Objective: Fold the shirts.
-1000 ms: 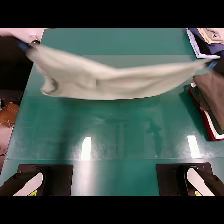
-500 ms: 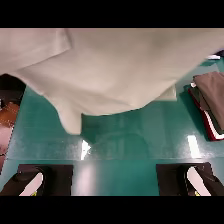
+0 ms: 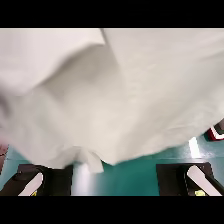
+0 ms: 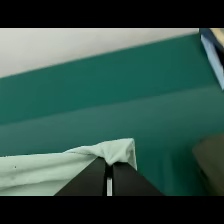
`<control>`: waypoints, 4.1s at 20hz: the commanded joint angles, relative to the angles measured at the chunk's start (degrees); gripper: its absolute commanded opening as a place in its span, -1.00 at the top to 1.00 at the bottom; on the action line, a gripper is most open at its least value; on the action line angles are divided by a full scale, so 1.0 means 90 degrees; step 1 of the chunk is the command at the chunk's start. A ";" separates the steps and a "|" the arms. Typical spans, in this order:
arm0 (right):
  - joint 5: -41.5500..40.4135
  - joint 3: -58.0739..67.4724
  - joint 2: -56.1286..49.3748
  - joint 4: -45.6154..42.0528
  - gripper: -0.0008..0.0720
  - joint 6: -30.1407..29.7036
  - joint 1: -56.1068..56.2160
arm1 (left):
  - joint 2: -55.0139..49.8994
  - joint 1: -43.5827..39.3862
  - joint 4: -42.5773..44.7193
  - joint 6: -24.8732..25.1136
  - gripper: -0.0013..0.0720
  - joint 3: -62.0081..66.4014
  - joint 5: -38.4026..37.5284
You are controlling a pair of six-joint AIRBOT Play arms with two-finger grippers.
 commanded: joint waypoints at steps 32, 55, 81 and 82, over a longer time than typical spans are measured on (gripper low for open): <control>-0.2686 -0.3609 -0.3973 -0.3082 0.94 0.0053 0.4350 | -0.4898 0.0002 0.1557 0.0911 0.90 -0.2516 -0.0656; -0.0920 -0.2718 -0.2302 -0.3028 -0.26 -0.0427 0.4262 | -0.0906 0.0007 0.0138 -0.0233 -0.51 -0.8536 0.0901; -0.2382 -0.8281 -0.0879 -0.1851 -0.26 -0.1044 0.3320 | -0.0571 -0.0104 -0.0289 0.0102 0.90 -0.8514 0.0772; -0.2443 -0.8364 -0.0879 -0.1851 -0.26 -0.1044 0.3320 | -0.0571 -0.0104 -0.0289 0.0102 0.90 -0.8514 0.0753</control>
